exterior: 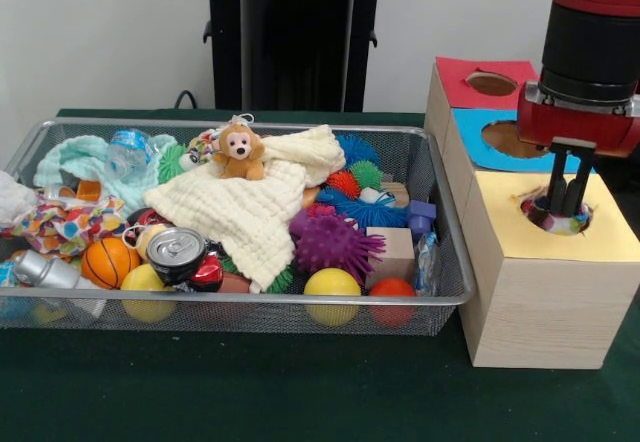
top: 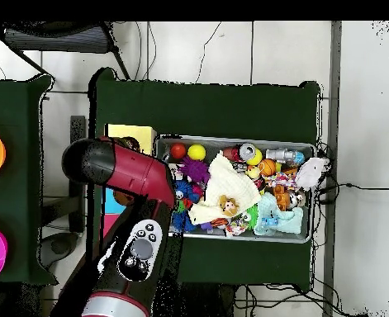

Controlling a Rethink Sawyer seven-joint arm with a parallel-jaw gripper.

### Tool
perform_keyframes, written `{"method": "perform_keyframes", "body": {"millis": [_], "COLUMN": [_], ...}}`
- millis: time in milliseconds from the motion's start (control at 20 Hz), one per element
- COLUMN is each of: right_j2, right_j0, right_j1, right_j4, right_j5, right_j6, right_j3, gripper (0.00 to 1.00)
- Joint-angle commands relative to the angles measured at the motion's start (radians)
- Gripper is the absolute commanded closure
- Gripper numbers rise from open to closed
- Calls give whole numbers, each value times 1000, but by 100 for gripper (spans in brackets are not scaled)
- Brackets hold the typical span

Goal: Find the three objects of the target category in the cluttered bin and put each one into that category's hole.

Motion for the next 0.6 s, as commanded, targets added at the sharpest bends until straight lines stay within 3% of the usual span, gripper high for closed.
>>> {"method": "perform_keyframes", "body": {"millis": [50,600], "right_j2": [122,157], "right_j0": [-41,-67], "right_j1": [70,131], "right_j4": [14,14], "right_j5": [-1,-62], "right_j6": [235,215], "right_j3": [59,27], "gripper": [100,100]}}
